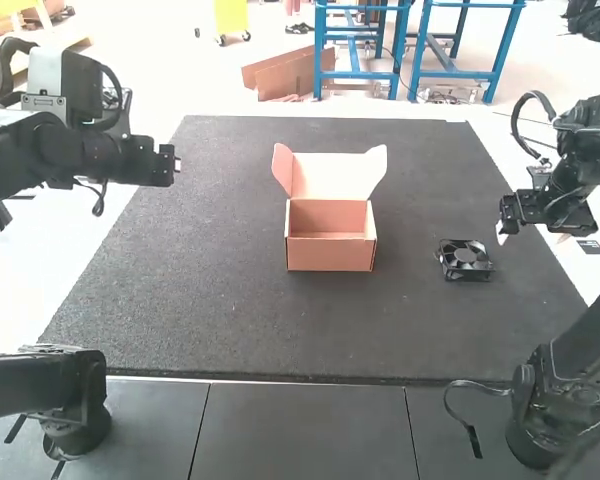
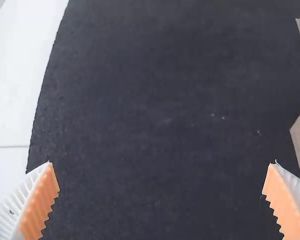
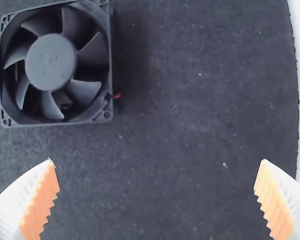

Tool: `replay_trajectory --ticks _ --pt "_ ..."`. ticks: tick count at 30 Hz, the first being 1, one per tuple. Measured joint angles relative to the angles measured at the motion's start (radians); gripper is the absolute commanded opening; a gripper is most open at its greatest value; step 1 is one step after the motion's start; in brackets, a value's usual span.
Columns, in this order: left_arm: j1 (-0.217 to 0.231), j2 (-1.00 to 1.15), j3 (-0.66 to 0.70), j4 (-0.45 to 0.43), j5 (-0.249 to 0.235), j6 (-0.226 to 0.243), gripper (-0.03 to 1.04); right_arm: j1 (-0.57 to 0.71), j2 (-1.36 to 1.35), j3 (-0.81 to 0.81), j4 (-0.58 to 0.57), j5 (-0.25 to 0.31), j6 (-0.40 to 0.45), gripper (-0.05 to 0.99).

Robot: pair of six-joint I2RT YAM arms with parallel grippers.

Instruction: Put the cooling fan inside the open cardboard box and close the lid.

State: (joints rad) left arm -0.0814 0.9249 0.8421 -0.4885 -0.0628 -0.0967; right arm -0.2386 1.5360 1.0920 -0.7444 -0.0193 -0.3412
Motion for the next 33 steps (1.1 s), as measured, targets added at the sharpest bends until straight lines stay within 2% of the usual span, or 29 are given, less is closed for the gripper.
replay_trajectory --ticks 15,33 --pt "0.000 0.031 0.000 0.012 0.004 0.000 0.97 0.000 0.166 0.013 0.161 -0.019 -0.003 0.88" --pt "0.000 0.031 0.000 0.009 0.004 0.000 0.97 0.009 0.310 0.069 0.230 -0.038 0.013 0.88"
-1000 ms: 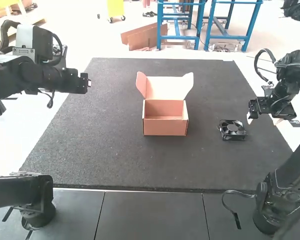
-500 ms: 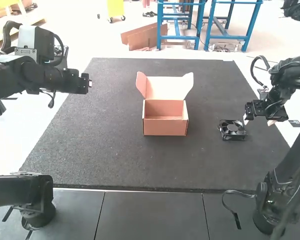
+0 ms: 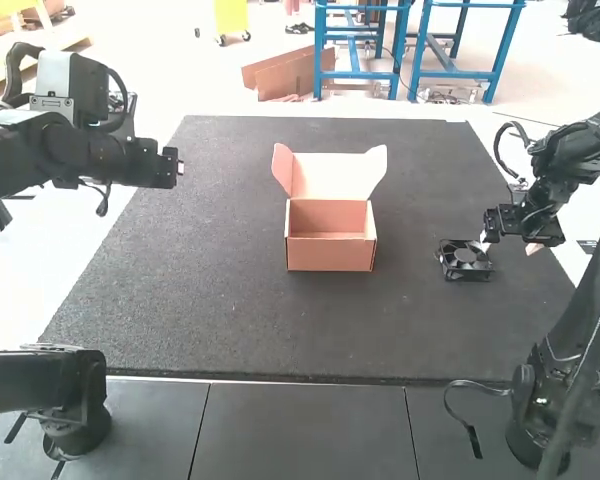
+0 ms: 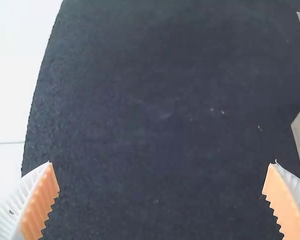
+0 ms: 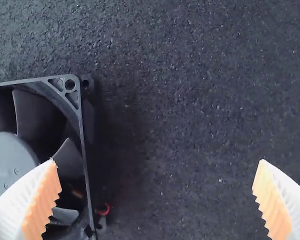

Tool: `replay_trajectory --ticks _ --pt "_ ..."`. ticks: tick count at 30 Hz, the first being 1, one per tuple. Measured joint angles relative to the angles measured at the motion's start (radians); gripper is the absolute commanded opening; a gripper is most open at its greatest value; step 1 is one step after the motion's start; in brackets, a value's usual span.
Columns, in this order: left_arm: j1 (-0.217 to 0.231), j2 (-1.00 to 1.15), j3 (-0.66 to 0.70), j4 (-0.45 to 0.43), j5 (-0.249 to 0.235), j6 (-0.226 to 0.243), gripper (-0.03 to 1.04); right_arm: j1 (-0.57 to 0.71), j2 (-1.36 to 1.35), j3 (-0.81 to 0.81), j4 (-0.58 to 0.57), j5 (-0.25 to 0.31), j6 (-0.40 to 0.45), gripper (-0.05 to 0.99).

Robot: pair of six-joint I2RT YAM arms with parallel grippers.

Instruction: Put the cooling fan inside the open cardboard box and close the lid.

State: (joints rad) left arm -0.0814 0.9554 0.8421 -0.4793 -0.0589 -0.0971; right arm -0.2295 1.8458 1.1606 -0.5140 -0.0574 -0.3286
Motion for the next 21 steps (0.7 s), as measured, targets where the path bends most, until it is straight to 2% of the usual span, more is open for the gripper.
replay_trajectory --ticks 15,18,21 --pt "0.000 0.000 0.000 -0.010 0.000 0.000 0.97 0.000 0.069 0.007 -0.005 0.001 0.003 0.88" --pt "0.000 0.000 0.000 -0.011 0.000 0.000 0.97 0.000 0.078 0.008 -0.012 0.000 0.007 0.79" --pt "0.000 0.000 0.000 -0.021 0.000 0.000 0.97 0.000 0.085 0.013 -0.031 -0.005 0.018 0.65"
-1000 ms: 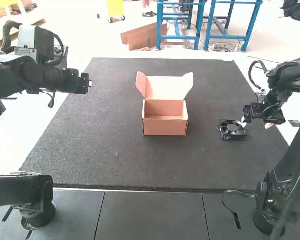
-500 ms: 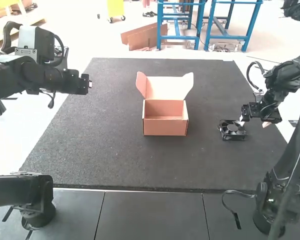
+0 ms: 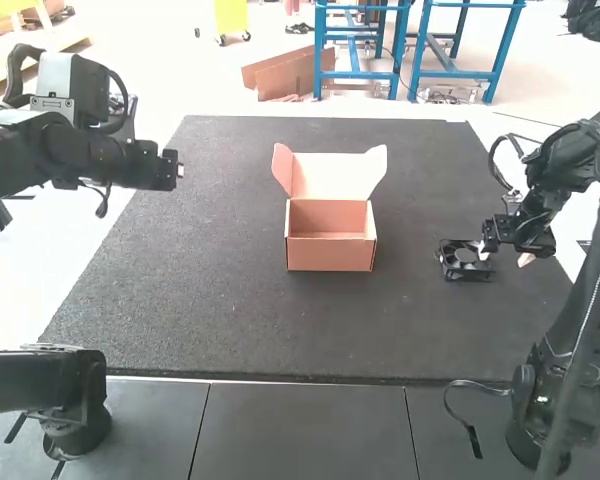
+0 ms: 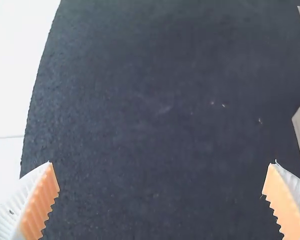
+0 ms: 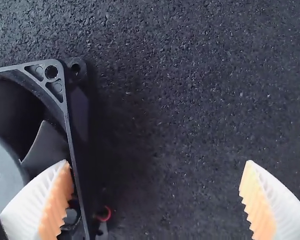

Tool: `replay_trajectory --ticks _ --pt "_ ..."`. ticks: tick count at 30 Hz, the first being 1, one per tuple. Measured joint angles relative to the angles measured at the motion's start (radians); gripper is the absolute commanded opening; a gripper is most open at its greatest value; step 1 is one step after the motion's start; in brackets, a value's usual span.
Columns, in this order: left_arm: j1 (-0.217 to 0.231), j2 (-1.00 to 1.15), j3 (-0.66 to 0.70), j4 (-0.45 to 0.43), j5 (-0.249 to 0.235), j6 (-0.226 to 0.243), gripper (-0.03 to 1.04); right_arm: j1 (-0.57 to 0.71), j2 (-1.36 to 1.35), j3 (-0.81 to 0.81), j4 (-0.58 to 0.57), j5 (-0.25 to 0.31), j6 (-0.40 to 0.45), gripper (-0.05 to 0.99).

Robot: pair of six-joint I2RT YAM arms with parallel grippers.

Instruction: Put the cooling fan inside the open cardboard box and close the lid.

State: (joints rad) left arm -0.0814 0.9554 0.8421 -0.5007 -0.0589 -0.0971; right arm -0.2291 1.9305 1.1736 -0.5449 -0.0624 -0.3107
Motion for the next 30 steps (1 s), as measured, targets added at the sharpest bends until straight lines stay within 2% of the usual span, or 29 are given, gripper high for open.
replay_trajectory --ticks 3,12,15,24,30 --pt "0.000 0.000 0.000 -0.008 0.000 0.000 0.97 0.000 0.013 0.006 -0.006 -0.009 0.012 0.47" --pt "0.000 -0.001 0.032 -0.019 0.000 0.000 0.97 0.013 0.016 0.007 -0.015 -0.073 0.043 0.05" --pt "0.000 -0.001 0.032 -0.029 0.000 0.000 0.97 0.013 0.016 0.007 -0.018 -0.093 0.056 -0.01" --pt "0.000 -0.041 0.032 -0.056 0.000 0.000 0.97 0.013 -0.001 0.004 -0.047 -0.099 0.132 -0.01" --pt "0.000 -0.090 0.032 -0.072 0.001 0.000 0.97 0.013 -0.164 -0.028 -0.094 -0.098 0.182 -0.01"
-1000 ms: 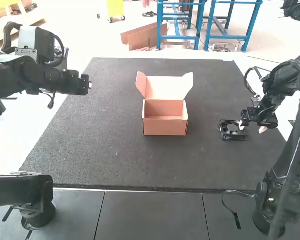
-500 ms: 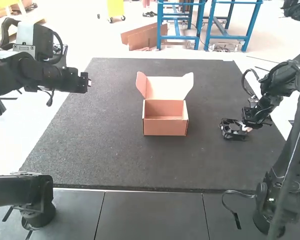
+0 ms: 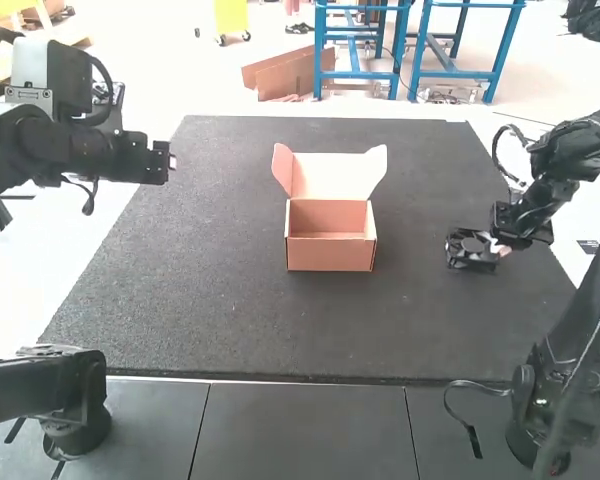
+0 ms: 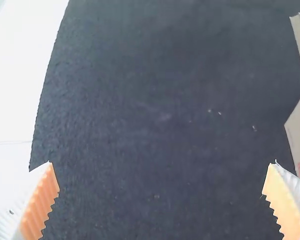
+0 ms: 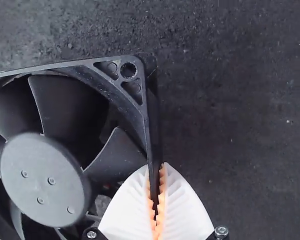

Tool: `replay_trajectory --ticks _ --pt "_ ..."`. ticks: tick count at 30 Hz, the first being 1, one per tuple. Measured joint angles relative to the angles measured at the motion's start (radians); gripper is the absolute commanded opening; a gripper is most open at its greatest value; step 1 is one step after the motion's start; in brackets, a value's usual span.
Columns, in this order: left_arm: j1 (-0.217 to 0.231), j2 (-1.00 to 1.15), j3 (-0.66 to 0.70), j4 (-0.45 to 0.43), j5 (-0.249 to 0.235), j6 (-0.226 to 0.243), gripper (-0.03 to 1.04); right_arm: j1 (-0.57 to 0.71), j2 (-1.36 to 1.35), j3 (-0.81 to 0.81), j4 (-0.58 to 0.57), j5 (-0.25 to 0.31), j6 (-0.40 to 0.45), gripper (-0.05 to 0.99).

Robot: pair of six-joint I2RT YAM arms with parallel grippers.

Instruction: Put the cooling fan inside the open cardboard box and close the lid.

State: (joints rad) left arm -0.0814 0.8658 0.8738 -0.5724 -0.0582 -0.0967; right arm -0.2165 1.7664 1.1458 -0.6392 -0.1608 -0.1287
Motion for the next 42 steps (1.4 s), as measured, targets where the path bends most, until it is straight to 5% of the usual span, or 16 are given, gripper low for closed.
replay_trajectory --ticks 11,25,42 --pt "0.000 -0.069 -0.044 -0.016 0.023 0.003 0.97 0.024 -0.379 0.000 -0.119 -0.042 0.140 -0.01" --pt "0.000 -0.146 -0.089 -0.048 0.029 0.006 0.97 0.388 -0.541 0.059 -0.264 -0.094 0.462 -0.01" --pt "0.000 -0.221 -0.089 -0.103 0.030 0.016 0.97 0.691 -0.294 0.212 -0.257 -0.021 0.537 -0.01"
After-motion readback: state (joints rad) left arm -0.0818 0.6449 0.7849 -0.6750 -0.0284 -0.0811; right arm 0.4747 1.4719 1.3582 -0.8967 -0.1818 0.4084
